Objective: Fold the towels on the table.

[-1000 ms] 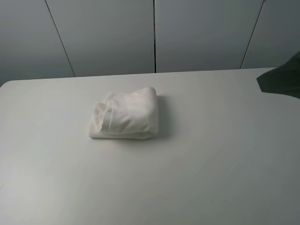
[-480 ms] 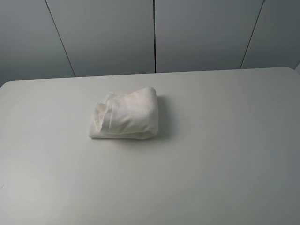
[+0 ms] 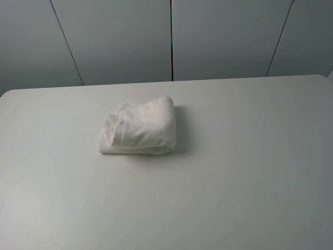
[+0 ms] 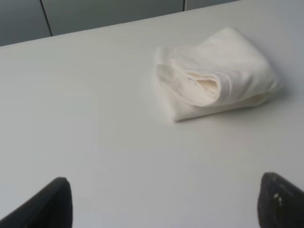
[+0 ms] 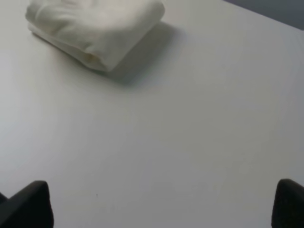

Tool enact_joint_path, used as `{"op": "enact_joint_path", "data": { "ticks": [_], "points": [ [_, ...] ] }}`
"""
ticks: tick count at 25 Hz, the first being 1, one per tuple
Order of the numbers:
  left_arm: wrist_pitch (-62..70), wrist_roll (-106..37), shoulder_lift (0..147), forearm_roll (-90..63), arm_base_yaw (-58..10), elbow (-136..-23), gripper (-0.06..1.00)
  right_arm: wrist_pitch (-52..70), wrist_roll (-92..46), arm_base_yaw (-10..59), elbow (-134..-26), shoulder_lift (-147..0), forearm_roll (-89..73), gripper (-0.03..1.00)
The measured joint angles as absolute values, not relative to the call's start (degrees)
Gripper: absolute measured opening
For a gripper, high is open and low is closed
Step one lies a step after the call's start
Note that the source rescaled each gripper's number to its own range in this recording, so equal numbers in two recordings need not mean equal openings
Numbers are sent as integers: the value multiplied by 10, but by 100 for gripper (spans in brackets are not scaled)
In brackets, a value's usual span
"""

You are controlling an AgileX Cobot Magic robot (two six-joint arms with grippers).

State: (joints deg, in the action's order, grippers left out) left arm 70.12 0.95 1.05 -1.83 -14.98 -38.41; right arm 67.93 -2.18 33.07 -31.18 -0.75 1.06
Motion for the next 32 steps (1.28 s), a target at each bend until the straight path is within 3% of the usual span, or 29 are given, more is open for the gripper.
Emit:
{"op": "enact_joint_path", "data": {
  "ticks": [5, 25, 32],
  "points": [
    [701, 9, 2, -49, -149, -322, 100, 665, -27, 331, -309, -1, 0, 100],
    [624, -47, 0, -67, -147, -293, 100, 632, -107, 329, -294, 1, -82, 100],
    [624, -49, 0, -68, -78, -293, 100, 632, -95, 208, -294, 1, -81, 100]
  ]
}}
